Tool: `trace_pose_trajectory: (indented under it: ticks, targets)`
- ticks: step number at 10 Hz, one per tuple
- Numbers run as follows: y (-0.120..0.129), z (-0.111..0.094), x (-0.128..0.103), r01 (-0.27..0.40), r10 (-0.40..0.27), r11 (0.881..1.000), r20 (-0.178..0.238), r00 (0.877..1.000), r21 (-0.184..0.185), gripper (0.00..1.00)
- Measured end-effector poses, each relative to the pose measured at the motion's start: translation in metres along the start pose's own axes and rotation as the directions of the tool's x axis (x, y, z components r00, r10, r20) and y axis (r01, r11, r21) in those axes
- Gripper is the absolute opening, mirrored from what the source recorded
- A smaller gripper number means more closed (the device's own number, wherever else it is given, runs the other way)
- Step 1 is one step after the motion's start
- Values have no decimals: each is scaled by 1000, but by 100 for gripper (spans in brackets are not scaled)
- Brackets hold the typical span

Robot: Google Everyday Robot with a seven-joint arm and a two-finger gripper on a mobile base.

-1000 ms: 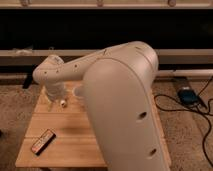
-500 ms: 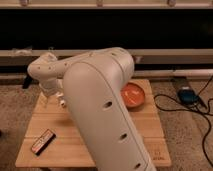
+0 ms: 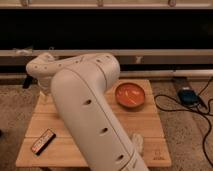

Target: Place the bottle in the ceramic bowl

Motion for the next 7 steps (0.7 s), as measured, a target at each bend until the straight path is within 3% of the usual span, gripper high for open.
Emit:
trace_pose_trajectory:
  ticks: [7]
  targets:
    - [-26,12,-33,8,-7,1000,17,1000,-28,80]
